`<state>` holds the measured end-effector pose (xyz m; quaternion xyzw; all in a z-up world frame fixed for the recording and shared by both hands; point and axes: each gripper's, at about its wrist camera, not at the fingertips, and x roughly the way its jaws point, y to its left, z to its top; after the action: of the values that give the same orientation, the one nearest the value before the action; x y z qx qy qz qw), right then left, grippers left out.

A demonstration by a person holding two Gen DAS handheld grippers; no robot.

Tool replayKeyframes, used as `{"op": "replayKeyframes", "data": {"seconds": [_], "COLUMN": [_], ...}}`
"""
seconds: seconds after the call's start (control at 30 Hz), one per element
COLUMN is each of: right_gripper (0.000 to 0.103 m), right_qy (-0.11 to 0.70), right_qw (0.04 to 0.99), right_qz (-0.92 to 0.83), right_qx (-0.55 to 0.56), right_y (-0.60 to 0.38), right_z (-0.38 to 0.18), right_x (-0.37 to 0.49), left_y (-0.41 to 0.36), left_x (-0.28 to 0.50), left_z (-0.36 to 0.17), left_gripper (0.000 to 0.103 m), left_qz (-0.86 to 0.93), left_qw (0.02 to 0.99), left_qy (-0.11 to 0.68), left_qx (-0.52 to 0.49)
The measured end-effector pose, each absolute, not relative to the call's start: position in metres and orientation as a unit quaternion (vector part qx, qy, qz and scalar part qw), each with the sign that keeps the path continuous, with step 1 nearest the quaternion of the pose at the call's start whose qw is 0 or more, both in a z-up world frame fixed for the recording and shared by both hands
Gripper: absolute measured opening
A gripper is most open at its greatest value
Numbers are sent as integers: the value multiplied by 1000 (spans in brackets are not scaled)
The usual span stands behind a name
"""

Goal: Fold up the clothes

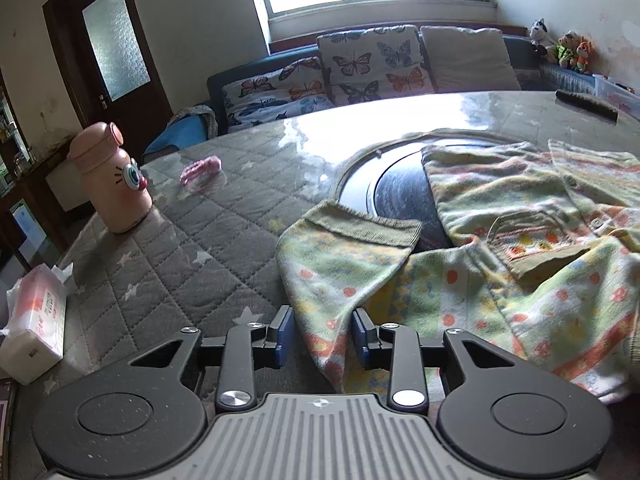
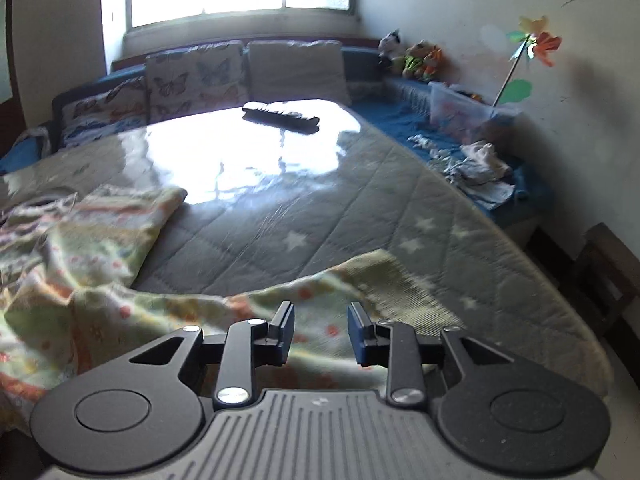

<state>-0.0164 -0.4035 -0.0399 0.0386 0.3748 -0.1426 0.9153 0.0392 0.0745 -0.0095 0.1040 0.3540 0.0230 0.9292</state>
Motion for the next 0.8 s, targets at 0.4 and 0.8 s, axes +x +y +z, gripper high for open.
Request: {"op": "replayKeyframes", "data": {"seconds": [0.4, 0.8], "right_gripper": [39, 41], "right_qy": [378, 378], "right_qw": [912, 918], "right_qz": [-156, -119], "right_qx": [40, 30], "right_y": [-412, -396], "right_z": [-44, -43], "right_x": [-12, -9], "left_y": [48, 93], "left_x": [62, 75], "left_z": [-16, -13], "left_gripper": [39, 4], "left_qz": [-38, 55], "left_qw": [924, 936], "left_qy": [354, 333], "left_qx": [139, 102]}}
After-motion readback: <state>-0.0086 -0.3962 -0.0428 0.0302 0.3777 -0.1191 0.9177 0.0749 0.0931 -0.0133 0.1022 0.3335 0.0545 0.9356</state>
